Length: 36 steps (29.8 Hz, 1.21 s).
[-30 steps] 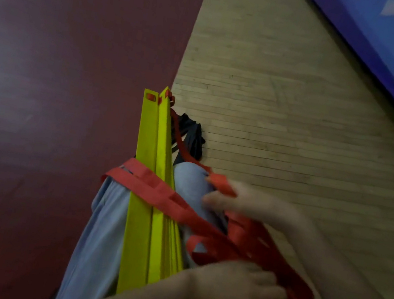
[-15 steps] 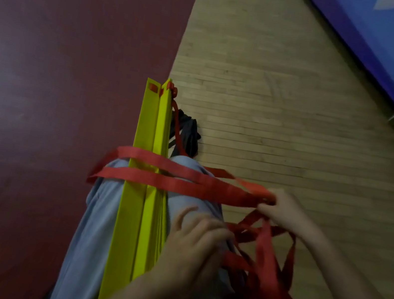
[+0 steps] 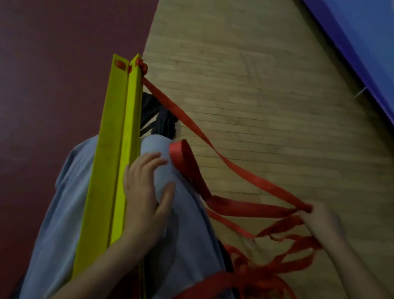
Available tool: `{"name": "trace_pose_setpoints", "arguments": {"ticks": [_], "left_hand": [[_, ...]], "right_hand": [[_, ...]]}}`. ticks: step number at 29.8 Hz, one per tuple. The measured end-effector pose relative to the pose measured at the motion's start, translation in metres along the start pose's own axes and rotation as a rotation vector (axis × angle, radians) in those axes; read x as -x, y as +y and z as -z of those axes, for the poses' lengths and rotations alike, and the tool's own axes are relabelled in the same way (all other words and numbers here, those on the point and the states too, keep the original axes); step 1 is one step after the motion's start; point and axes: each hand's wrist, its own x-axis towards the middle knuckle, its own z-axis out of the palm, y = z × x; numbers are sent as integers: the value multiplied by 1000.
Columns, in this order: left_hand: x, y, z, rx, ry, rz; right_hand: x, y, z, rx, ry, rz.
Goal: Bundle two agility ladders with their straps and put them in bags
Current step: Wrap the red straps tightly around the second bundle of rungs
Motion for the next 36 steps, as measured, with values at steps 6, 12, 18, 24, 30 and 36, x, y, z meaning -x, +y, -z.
{"name": "trace_pose_setpoints", "arguments": {"ticks": [6, 12, 18, 24, 30, 36], "left_hand": [[3, 2, 2, -11, -42, 42], [0, -1, 4, -32, -15, 64], [4, 2, 3, 67, -13, 131], [-13, -1, 32, 273, -22, 327], [-67, -51, 64, -246, -32, 418], [-104, -63, 49, -62, -304, 709]], "right_hand": [[-6, -11, -3, 455, -154, -43], [14, -84, -1, 19, -172, 240], [72, -258, 2, -480, -340, 616], [74, -339, -42, -139, -312, 623], [83, -335, -52, -156, -156, 610], [80, -339, -47, -472, -279, 495]]}}
